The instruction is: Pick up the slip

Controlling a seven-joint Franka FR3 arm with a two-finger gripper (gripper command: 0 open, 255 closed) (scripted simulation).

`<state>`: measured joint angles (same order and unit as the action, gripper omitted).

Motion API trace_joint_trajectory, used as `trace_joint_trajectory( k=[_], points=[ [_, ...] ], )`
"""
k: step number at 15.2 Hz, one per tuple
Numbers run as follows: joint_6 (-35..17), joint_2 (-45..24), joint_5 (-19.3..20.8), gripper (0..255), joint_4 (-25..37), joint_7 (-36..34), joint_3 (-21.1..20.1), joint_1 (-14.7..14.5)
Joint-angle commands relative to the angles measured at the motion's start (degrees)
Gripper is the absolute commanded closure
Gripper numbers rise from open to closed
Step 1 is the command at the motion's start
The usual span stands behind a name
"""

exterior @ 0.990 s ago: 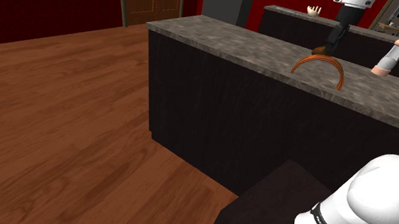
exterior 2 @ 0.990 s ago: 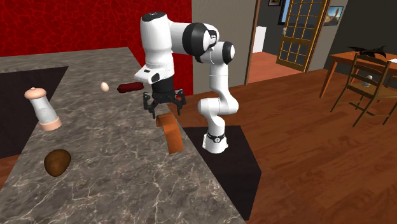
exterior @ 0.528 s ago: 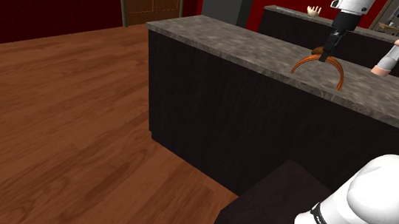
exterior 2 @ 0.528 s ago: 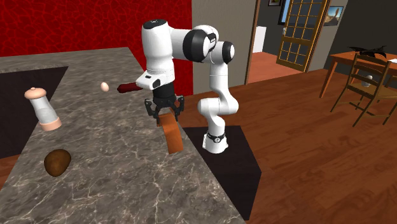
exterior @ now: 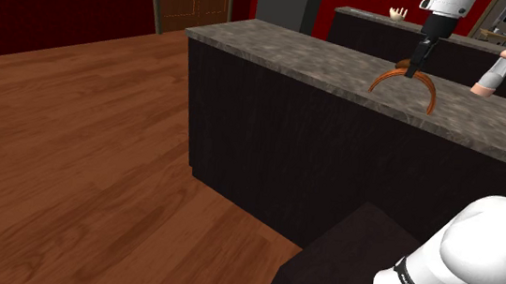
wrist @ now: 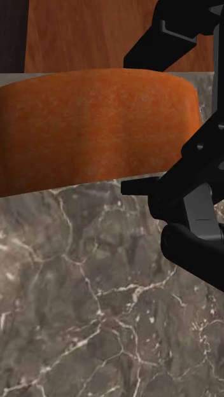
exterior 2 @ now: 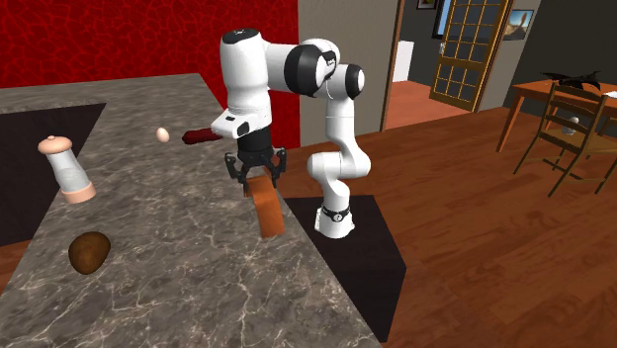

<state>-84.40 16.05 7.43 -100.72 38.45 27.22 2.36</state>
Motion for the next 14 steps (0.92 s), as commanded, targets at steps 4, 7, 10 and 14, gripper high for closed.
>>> trace_joint_trajectory(
  k=[4, 7, 10, 14],
  points=[
    [3.54, -1.48, -0.54, 255, 4.9, 0.56, 0.18, -0.15],
    [5.99, -2.65, -0.97, 255, 8.42, 1.01, 0.38, -0.24],
    [8.49, -4.0, -1.48, 255, 12.17, 1.52, 0.66, -0.29],
    [11.98, -6.13, -2.29, 255, 17.6, 2.36, 1.18, -0.28]
  ],
)
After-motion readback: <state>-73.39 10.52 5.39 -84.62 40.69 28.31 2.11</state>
